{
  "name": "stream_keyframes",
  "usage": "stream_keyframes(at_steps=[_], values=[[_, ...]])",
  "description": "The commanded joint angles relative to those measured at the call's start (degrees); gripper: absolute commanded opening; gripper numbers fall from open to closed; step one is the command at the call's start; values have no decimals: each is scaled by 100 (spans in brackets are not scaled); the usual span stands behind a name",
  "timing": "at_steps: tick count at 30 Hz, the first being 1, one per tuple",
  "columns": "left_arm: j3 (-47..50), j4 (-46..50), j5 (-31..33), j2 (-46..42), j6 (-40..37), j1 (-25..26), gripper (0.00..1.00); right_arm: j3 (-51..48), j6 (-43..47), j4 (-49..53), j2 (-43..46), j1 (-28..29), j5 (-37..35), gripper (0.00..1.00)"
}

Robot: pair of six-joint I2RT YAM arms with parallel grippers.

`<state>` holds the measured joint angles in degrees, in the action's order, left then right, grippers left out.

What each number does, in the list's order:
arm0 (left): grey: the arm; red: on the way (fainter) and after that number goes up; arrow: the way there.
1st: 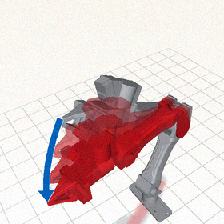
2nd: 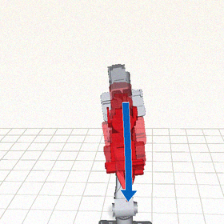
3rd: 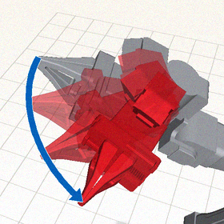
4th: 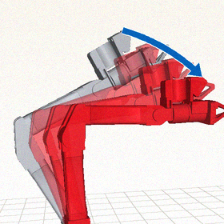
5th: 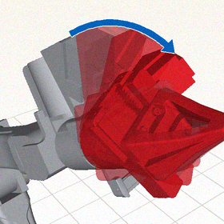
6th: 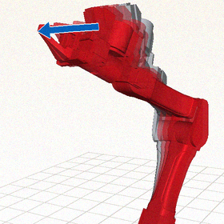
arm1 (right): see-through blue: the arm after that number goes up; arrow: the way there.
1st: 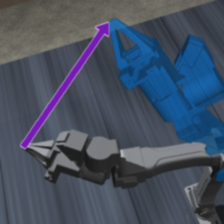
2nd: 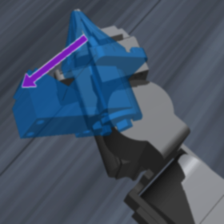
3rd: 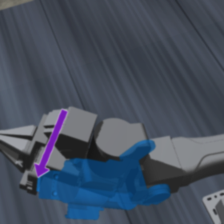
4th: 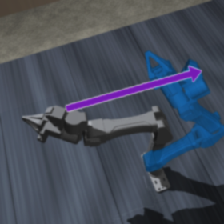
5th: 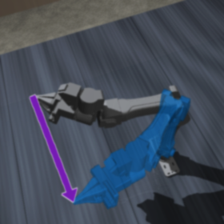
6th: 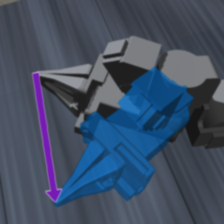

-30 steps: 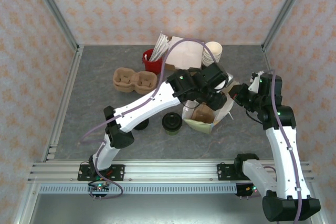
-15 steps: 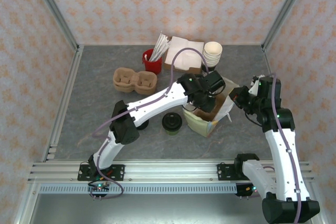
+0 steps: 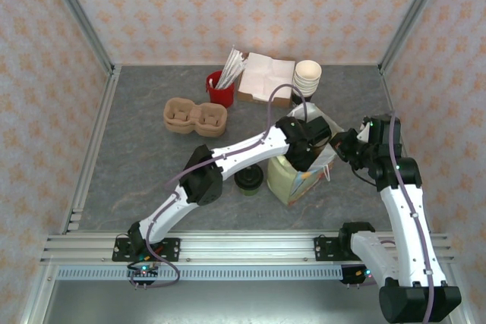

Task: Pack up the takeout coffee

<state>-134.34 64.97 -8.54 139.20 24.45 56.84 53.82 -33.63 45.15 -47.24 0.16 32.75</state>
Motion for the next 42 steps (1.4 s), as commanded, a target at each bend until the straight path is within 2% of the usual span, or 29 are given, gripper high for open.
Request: stream_keyframes(at_steps=[1, 13, 42], values=[[-224, 367, 68, 146, 164, -98, 23, -21, 64, 35, -11, -41, -45, 0], [-67, 166, -303, 491, -83, -119, 23, -65, 282, 227, -31, -39, -109, 0], [620, -1151, -311, 936, 141, -120, 22, -231, 315, 414, 121, -38, -24, 0]])
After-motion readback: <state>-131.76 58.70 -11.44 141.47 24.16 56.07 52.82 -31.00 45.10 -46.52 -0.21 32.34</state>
